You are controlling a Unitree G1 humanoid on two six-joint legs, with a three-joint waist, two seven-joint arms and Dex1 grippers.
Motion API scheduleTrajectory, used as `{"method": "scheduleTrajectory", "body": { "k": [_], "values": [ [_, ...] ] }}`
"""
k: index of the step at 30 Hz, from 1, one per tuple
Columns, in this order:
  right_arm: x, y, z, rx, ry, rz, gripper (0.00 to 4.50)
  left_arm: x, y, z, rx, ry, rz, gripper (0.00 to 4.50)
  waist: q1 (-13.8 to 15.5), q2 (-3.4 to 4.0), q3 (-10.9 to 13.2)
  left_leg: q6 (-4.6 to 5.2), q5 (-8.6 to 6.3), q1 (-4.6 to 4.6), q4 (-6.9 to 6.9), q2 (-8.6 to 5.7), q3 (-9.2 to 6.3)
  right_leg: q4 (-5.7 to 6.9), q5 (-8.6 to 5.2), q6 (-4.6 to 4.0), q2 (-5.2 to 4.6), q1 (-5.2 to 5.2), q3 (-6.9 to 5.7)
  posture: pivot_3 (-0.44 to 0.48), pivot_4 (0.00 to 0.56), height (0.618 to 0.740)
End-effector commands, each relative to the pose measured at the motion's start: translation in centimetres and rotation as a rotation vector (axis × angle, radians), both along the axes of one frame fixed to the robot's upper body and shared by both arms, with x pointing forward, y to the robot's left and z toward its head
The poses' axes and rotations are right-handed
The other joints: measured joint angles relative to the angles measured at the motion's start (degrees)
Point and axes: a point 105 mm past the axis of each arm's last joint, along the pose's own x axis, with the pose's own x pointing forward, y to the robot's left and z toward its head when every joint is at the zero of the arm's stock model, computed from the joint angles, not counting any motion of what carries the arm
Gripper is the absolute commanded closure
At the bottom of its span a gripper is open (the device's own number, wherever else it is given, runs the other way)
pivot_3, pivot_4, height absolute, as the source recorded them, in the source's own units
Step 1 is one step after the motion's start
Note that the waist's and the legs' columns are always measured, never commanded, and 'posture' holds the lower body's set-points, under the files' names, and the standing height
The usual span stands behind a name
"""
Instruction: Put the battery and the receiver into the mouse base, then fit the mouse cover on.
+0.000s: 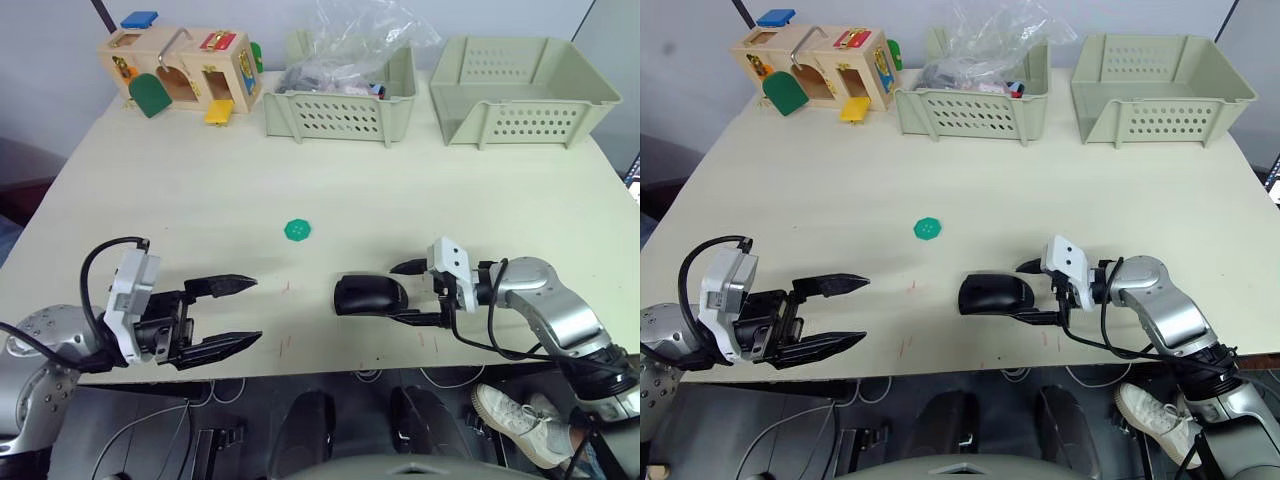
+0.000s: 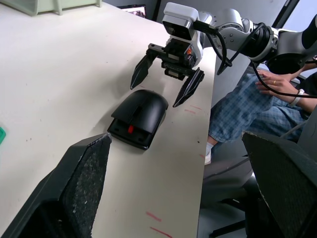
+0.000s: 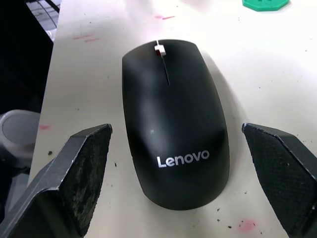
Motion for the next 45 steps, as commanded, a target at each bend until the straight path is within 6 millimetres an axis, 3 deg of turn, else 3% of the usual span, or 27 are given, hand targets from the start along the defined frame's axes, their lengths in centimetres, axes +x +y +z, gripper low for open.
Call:
{"method": "scheduleTrajectory", "body": {
  "k": [1,12,16,45],
  "values": [
    [-0.04,0.24,0.76,0.005,-0.037,0.029,0.07,-0.2,-0.06,1.03,0.011,-0.055,-0.004,0.0,0.0,0.0,0.0,0.0,0.0,0.0,0.0,0.0,0.0,0.0,0.0,0.0,0.0,0.0,0.0,0.0,0.15,0.74],
    [0.08,0.11,0.77,-0.006,-0.038,0.037,0.07,-0.26,0.04,0.99,0.011,-0.052,0.002,0.0,0.0,0.0,0.0,0.0,0.0,0.0,0.0,0.0,0.01,0.0,0.0,0.0,0.0,0.0,0.0,0.0,0.15,0.74],
    [0.11,0.08,0.8,-0.01,-0.044,0.042,1.17,-0.28,0.04,0.97,0.011,-0.053,0.003,0.0,0.0,0.0,0.0,0.0,0.0,0.0,0.0,0.0,0.0,0.0,0.0,0.0,0.0,0.0,-0.01,0.0,0.15,0.74],
    [-0.02,0.96,1.52,-0.028,-0.09,0.094,1.17,-0.35,0.03,0.68,0.007,-0.053,0.011,0.0,0.0,0.0,0.0,0.0,0.0,0.01,0.0,0.0,0.0,0.0,0.0,0.0,0.0,0.02,-0.02,0.0,0.15,0.74]
  ]
}}
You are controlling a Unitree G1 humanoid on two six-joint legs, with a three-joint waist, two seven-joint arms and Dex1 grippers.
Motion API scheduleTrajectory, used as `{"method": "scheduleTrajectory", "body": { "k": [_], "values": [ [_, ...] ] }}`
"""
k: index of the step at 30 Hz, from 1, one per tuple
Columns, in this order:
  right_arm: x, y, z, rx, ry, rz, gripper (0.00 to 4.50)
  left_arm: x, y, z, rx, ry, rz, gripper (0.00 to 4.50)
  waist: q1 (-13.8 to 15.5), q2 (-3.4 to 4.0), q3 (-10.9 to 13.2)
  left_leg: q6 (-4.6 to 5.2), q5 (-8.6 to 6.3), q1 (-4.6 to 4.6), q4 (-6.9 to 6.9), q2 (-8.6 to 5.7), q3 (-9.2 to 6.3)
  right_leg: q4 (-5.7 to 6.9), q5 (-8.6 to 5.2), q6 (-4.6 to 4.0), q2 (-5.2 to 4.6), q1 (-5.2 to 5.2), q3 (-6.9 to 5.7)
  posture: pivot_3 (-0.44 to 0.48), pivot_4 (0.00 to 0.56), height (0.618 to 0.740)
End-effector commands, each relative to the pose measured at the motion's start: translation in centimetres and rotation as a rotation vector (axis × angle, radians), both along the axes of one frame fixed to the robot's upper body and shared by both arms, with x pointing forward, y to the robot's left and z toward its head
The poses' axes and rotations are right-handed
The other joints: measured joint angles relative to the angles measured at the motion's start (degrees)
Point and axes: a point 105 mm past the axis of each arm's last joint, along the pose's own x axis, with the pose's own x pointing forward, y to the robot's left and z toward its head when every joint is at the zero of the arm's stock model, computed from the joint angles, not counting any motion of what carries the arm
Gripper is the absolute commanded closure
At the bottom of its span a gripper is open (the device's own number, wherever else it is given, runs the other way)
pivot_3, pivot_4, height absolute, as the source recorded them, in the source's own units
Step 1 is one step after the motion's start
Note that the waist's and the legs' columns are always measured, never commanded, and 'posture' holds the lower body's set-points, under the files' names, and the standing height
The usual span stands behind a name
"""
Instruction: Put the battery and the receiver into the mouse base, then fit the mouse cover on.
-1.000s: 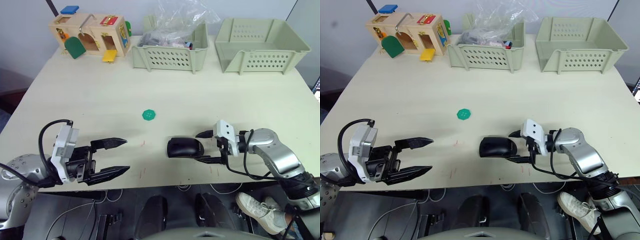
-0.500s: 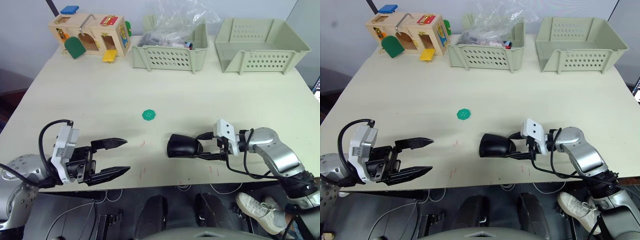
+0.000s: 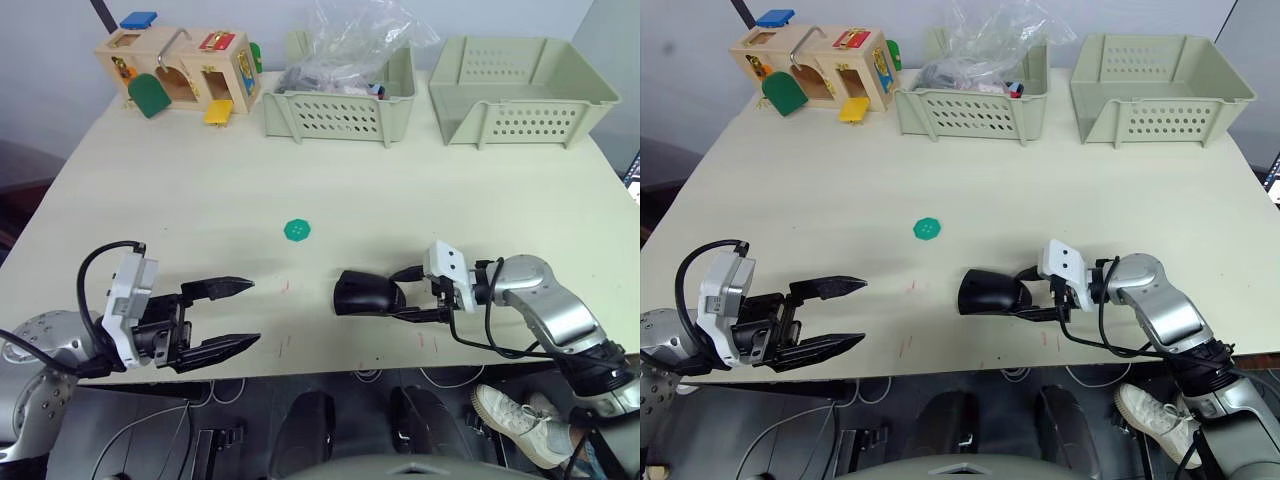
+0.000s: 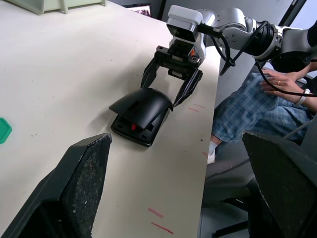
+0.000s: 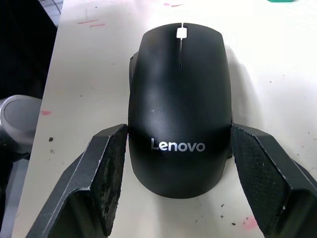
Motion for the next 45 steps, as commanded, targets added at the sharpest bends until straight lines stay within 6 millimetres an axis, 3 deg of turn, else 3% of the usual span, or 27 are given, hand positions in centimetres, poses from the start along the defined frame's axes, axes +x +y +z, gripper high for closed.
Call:
{"method": "scheduleTrajectory", "body": {
  "k": [1,27,45],
  "values": [
    [-0.1,0.7,1.5,0.011,-0.065,0.045,1.17,-0.2,-0.1,0.9,0.005,-0.048,-0.011,0.0,0.0,0.0,0.0,0.0,0.0,0.0,0.0,0.0,0.0,0.0,0.0,0.0,0.0,0.0,0.0,0.0,0.15,0.74],
    [-0.3,1.2,0.7,-0.041,-0.024,0.071,1.17,-0.4,-0.2,0.6,0.004,-0.04,-0.006,0.0,0.0,0.0,0.0,0.0,0.0,0.02,0.0,0.0,0.01,0.0,0.0,0.0,0.0,0.02,-0.03,0.0,0.15,0.74],
    [-0.3,1.6,1.3,-0.042,-0.038,0.09,1.17,-0.4,-0.2,0.6,0.006,-0.04,-0.01,0.0,-0.1,0.0,0.0,0.0,0.0,0.02,0.0,0.0,0.0,0.0,0.0,0.0,0.0,0.03,-0.04,0.0,0.15,0.74]
  ]
}}
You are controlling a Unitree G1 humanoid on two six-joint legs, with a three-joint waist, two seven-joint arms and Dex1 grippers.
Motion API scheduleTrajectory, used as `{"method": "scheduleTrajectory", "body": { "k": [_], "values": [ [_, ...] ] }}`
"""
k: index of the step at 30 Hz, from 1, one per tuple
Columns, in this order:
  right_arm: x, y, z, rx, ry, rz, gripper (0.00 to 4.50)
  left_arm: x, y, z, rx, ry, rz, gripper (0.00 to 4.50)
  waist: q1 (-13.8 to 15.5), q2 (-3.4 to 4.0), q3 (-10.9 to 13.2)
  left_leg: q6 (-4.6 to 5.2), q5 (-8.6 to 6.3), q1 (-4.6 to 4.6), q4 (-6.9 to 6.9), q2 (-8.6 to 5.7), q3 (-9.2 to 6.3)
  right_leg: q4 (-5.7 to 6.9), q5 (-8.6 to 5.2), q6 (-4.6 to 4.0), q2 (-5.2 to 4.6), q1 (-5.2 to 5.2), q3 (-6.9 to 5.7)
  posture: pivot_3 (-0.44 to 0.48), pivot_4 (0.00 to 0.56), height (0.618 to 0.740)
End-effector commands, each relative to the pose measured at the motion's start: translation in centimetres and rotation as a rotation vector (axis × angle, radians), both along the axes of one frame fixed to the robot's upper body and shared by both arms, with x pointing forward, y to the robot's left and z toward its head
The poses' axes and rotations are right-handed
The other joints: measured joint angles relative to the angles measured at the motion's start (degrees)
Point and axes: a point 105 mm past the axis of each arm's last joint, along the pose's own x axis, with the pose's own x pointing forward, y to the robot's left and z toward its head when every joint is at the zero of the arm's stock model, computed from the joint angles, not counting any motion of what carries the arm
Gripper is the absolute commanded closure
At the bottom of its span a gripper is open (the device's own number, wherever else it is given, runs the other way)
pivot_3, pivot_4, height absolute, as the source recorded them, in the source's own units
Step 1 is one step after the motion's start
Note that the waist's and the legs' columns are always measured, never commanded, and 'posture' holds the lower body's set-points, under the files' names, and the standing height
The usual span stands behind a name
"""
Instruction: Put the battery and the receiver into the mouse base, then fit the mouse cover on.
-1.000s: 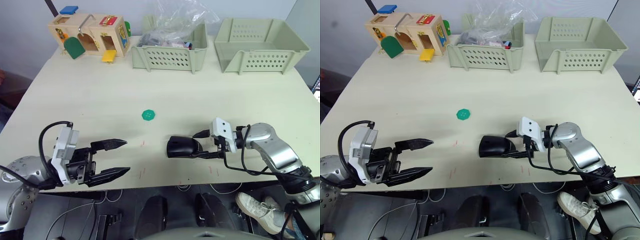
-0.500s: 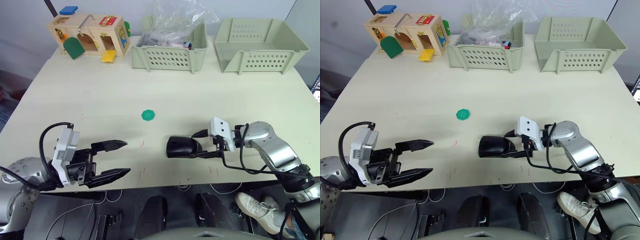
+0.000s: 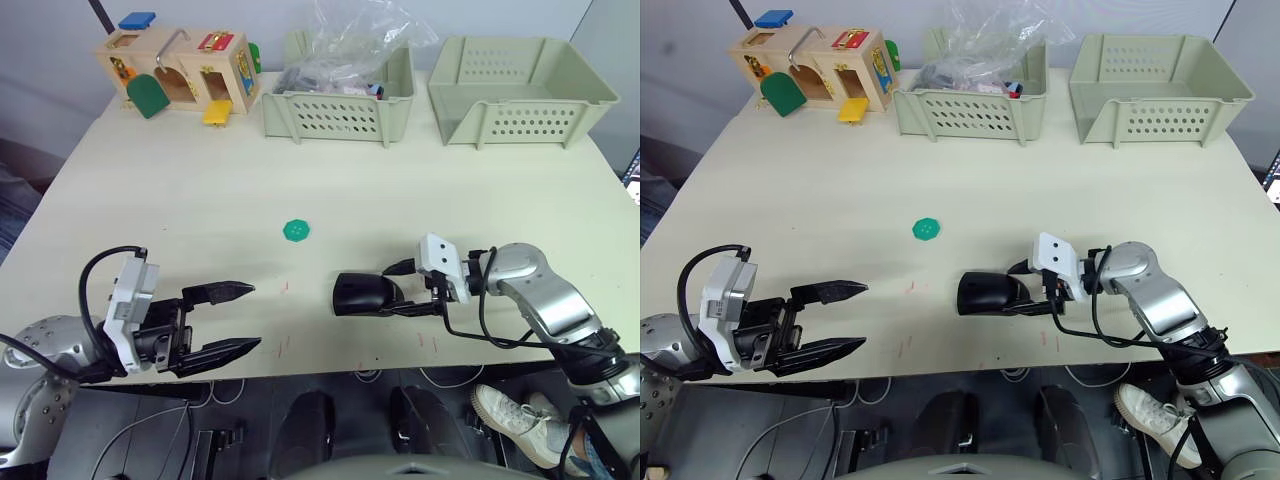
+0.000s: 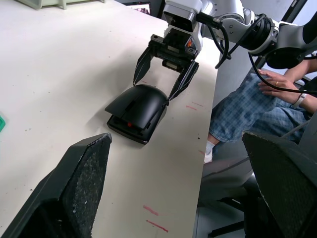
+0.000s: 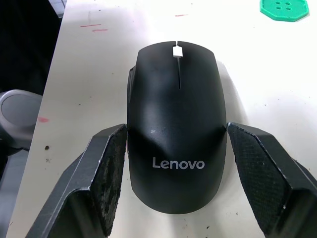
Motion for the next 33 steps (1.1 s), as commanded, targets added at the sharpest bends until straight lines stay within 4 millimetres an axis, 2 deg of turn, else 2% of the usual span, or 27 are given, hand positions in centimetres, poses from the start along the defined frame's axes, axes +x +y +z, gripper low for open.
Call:
{"method": "scheduleTrajectory", "body": {
  "k": [1,11,13,17,20,23,26,28,32,33],
  "values": [
    [-0.6,0.6,0.4,-0.005,-0.006,0.047,1.17,-0.1,-0.1,1.0,0.011,-0.055,-0.013,0.0,0.0,0.0,0.0,0.0,0.0,0.0,0.0,0.0,-0.01,0.0,0.0,0.0,0.0,0.0,0.0,0.0,0.15,0.74],
    [-0.7,1.0,0.8,-0.033,-0.033,0.069,1.17,-0.2,-0.2,0.9,0.013,-0.057,-0.011,0.0,0.0,0.0,0.0,0.0,0.0,-0.01,0.0,0.0,-0.01,0.0,0.0,0.0,0.0,0.0,-0.01,0.0,0.15,0.74],
    [-0.6,1.1,2.1,0.007,-0.063,0.071,1.17,-0.1,-0.1,0.9,0.012,-0.058,-0.005,0.0,0.1,0.0,0.0,0.0,0.0,-0.01,0.0,0.0,0.0,0.0,0.0,0.0,0.0,0.0,-0.01,0.0,0.15,0.74],
    [-1.2,1.2,6.1,0.104,-0.055,0.075,1.17,-0.2,0.1,0.7,0.013,-0.055,0.007,0.0,0.1,0.03,0.0,0.0,0.0,-0.01,0.0,0.0,-0.05,0.0,0.0,0.0,-0.01,-0.01,0.0,0.0,0.15,0.74],
    [-1.4,2.6,7.7,0.079,-0.055,0.051,1.17,-0.2,0.3,0.6,0.013,-0.051,0.019,0.0,0.0,0.02,0.0,0.0,0.0,-0.01,0.0,0.01,-0.09,0.0,0.0,0.0,-0.01,0.0,-0.02,0.0,0.15,0.74],
    [-1.6,3.3,7.4,-0.004,-0.082,0.046,1.17,-0.2,0.3,0.5,0.014,-0.05,0.021,0.0,-0.1,0.03,0.0,0.0,0.0,0.0,0.0,0.01,-0.1,0.05,0.0,-0.01,-0.01,-0.03,0.0,0.0,0.15,0.74],
    [-1.0,4.4,6.5,-0.131,-0.051,-0.051,1.17,-0.2,0.5,0.3,0.019,-0.046,0.025,0.0,-0.1,0.04,0.0,0.0,0.0,-0.03,0.0,0.01,-0.08,0.03,-0.01,-0.03,-0.02,-0.02,-0.05,0.0,0.15,0.74],
    [-1.4,5.8,6.6,-0.128,-0.006,-0.046,1.17,-0.2,0.6,0.2,0.021,-0.044,0.028,0.0,-0.1,0.03,0.0,0.0,0.0,-0.03,0.0,0.01,-0.09,0.04,-0.06,-0.13,-0.03,-0.04,-0.01,0.0,0.15,0.74],
    [-1.8,6.9,5.7,-0.152,-0.01,-0.041,3.04,-0.2,0.6,0.2,0.021,-0.043,0.028,0.0,0.1,0.03,0.0,-0.01,0.0,-0.06,0.0,0.0,-0.09,0.03,-0.07,-0.15,-0.03,-0.04,-0.07,0.0,0.15,0.74],
    [-1.6,6.9,5.4,-0.168,-0.024,-0.053,3.04,-0.2,0.6,0.2,0.021,-0.043,0.027,0.0,0.2,0.03,0.0,-0.01,0.0,-0.08,0.0,-0.01,-0.08,0.01,-0.03,-0.07,-0.05,-0.04,-0.08,0.0,0.15,0.74]
  ]
}}
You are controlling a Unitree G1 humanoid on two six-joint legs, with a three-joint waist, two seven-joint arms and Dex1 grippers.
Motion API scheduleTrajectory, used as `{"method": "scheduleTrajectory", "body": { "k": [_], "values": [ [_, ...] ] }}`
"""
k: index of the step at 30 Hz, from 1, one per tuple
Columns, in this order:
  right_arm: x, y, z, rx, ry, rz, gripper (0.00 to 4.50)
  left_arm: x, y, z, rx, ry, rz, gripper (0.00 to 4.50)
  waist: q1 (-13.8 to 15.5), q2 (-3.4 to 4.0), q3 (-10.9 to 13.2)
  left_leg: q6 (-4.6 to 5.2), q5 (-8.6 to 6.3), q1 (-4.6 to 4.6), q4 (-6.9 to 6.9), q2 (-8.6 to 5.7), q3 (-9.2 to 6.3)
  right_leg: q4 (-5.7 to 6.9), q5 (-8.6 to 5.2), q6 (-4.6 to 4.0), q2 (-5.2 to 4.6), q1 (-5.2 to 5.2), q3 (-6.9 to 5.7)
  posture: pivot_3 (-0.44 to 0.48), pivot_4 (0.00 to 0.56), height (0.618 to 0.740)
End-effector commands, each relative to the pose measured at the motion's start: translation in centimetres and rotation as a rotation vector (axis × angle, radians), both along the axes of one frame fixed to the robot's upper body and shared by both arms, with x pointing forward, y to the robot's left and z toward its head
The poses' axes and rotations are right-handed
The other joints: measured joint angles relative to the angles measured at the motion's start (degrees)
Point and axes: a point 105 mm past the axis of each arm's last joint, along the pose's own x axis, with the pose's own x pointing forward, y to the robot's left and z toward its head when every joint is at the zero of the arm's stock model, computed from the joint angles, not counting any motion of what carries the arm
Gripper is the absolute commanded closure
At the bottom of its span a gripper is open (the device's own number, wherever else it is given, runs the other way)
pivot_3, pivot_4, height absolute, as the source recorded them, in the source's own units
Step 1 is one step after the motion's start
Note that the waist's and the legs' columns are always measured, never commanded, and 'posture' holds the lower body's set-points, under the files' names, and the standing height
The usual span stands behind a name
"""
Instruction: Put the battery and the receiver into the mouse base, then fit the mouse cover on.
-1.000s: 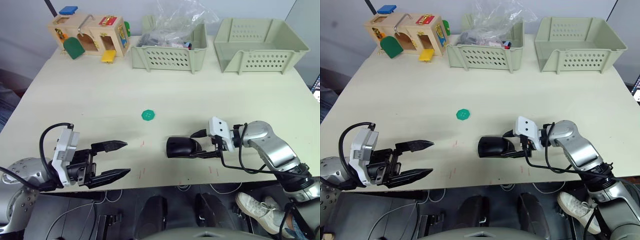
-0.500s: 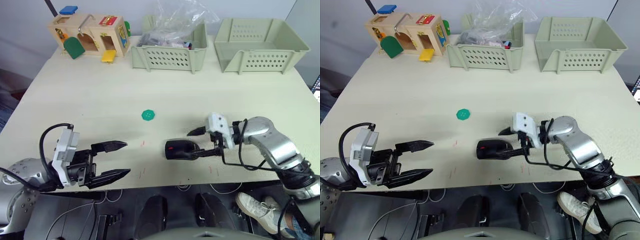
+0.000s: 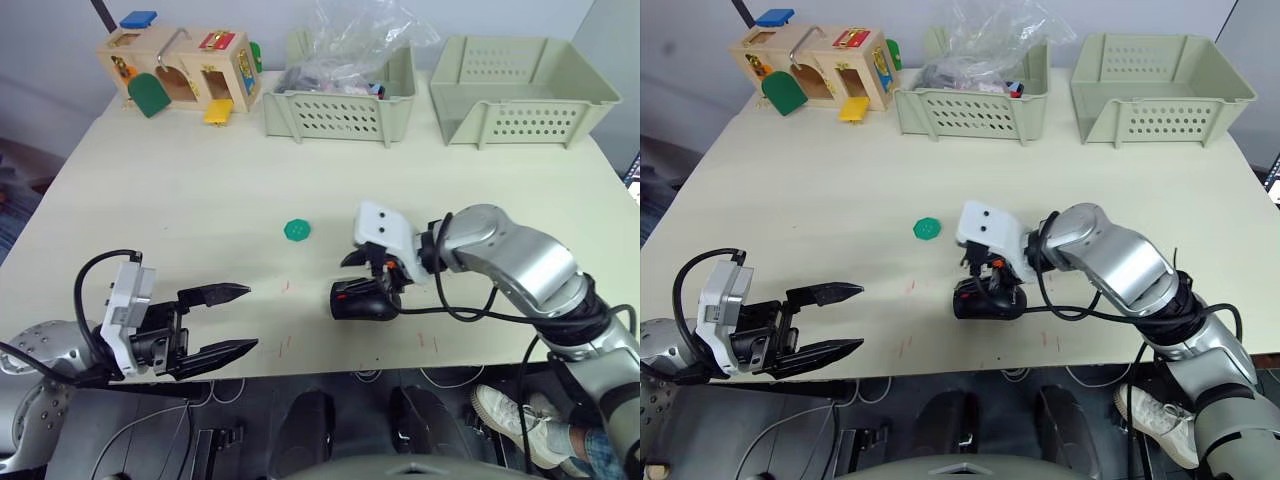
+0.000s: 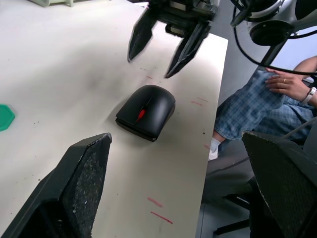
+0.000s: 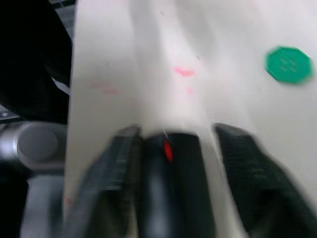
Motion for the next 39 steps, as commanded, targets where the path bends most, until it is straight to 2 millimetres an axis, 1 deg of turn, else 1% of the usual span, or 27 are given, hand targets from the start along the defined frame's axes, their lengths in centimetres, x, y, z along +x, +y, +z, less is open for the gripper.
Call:
{"method": "scheduleTrajectory", "body": {
  "k": [1,5,6,9,13,16,19,25,28,29,31,33,34,36,37,38,39],
  "values": [
    [0.0,0.3,-0.4,-0.031,-0.061,-0.014,3.04,-0.1,0.1,0.6,0.007,-0.034,0.001,0.0,0.0,0.0,0.0,0.0,0.0,-0.01,0.0,-0.01,0.0,-0.04,0.02,0.03,-0.03,0.0,0.01,0.0,0.15,0.74],
    [-0.3,1.1,-1.3,-0.022,-0.034,-0.009,3.04,-0.1,0.1,0.5,0.009,-0.032,0.002,0.0,-0.3,-0.01,0.0,0.0,0.0,0.03,0.01,-0.03,0.0,-0.04,0.02,0.03,-0.04,0.01,0.05,0.0,0.15,0.74],
    [-0.1,1.2,-1.6,-0.023,-0.04,-0.017,3.04,-0.1,0.1,0.5,0.009,-0.032,0.002,0.0,-0.3,-0.01,0.0,0.0,0.0,0.03,0.01,-0.02,0.0,-0.03,0.02,0.03,-0.03,0.01,0.05,0.0,0.15,0.74],
    [0.4,1.3,-2.0,-0.022,-0.048,-0.033,3.04,-0.1,0.1,0.5,0.01,-0.033,0.005,0.0,-0.3,0.0,0.0,0.0,0.0,0.02,0.0,-0.01,0.01,-0.01,0.03,0.05,0.0,0.0,0.01,0.0,0.15,0.74],
    [0.4,1.4,-2.1,-0.017,-0.041,-0.031,3.04,-0.2,0.2,0.5,0.011,-0.032,0.007,0.0,-0.3,0.0,0.0,0.0,0.0,0.02,0.0,-0.01,0.01,-0.02,0.03,0.05,-0.01,0.0,0.02,0.0,0.15,0.74],
    [0.5,1.3,-2.8,-0.037,-0.033,-0.035,3.04,-0.2,0.2,0.4,0.01,-0.03,0.009,0.0,-0.3,0.0,0.0,0.0,0.0,0.02,0.0,-0.01,0.0,-0.02,0.03,0.05,0.0,0.0,0.02,0.0,0.15,0.74],
    [0.6,0.9,-4.4,-0.082,-0.004,-0.04,3.04,-0.2,0.1,0.3,0.008,-0.029,0.009,0.0,-0.3,-0.01,0.0,0.0,0.0,0.03,0.0,-0.01,0.01,-0.02,0.03,0.05,0.0,0.01,0.01,0.0,0.15,0.74],
    [0.4,-0.9,-8.9,-0.207,0.075,-0.068,3.04,-0.2,0.1,0.2,0.006,-0.026,0.011,0.0,-0.2,-0.06,-0.1,0.0,0.0,0.07,0.0,-0.01,0.01,-0.02,0.02,0.04,-0.01,0.05,0.02,0.0,0.15,0.74],
    [0.8,-1.5,-10.1,-0.236,0.083,-0.089,3.04,-0.2,0.1,0.1,0.006,-0.026,0.011,0.0,0.0,-0.2,-0.4,0.0,0.0,0.15,0.0,-0.01,0.02,-0.04,-0.04,-0.06,-0.02,0.15,0.0,0.0,0.15,0.74],
    [0.8,-1.4,-9.7,-0.214,0.081,-0.089,3.04,-0.3,0.1,0.1,0.005,-0.026,0.012,0.0,0.0,-0.24,-0.5,0.0,0.0,0.16,0.0,-0.01,0.01,-0.06,-0.1,-0.16,-0.02,0.17,0.0,0.0,0.15,0.74],
    [1.0,-0.1,-7.4,-0.076,0.071,-0.086,3.04,-0.3,0.0,0.1,0.004,-0.026,0.012,0.0,0.1,-0.38,-0.7,0.0,0.0,0.18,-0.01,-0.01,0.0,-0.08,-0.11,-0.17,-0.03,0.21,-0.03,0.0,0.15,0.74],
    [1.0,0.5,-4.7,0.065,0.023,-0.055,3.04,-0.4,0.0,0.1,0.001,-0.026,0.011,0.0,0.1,-0.4,-0.7,0.0,0.0,0.16,-0.01,-0.01,-0.01,-0.1,-0.11,-0.17,-0.03,0.22,-0.06,0.0,0.15,0.74],
    [0.9,0.4,-3.3,0.136,0.0,-0.036,3.04,-0.4,-0.1,0.1,-0.003,-0.027,0.012,0.0,0.2,-0.39,-0.7,0.0,0.0,0.15,-0.01,-0.01,-0.01,-0.1,-0.11,-0.17,-0.03,0.21,-0.06,0.0,0.15,0.74],
    [0.5,-0.1,-1.3,0.239,-0.038,-0.011,3.04,-0.4,-0.1,0.2,-0.008,-0.028,0.012,0.0,0.0,-0.36,-0.6,0.0,0.0,0.09,-0.01,-0.01,-0.01,-0.12,-0.11,-0.17,-0.03,0.16,-0.08,0.0,0.15,0.74],
    [0.2,-0.8,0.0,0.32,-0.045,-0.013,3.04,-0.4,-0.1,0.2,-0.01,-0.028,0.013,0.0,0.1,-0.36,-0.6,0.0,0.0,0.06,-0.01,-0.01,-0.02,-0.12,-0.11,-0.17,-0.03,0.15,-0.08,0.0,0.15,0.74],
    [-0.1,-1.3,0.8,0.374,-0.05,-0.016,3.04,-0.5,-0.1,0.2,-0.01,-0.028,0.013,0.0,0.0,-0.35,-0.6,0.0,0.0,0.02,-0.01,-0.01,-0.04,-0.12,-0.1,-0.16,-0.03,0.13,-0.1,0.0,0.15,0.74],
    [-0.3,-2.3,1.5,0.425,-0.047,-0.039,3.04,-0.4,-0.1,0.2,-0.011,-0.028,0.014,0.0,0.0,-0.34,-0.6,0.0,0.0,0.04,-0.01,-0.01,-0.04,-0.13,-0.09,-0.14,-0.03,0.13,-0.09,0.0,0.15,0.74]
  ]
}}
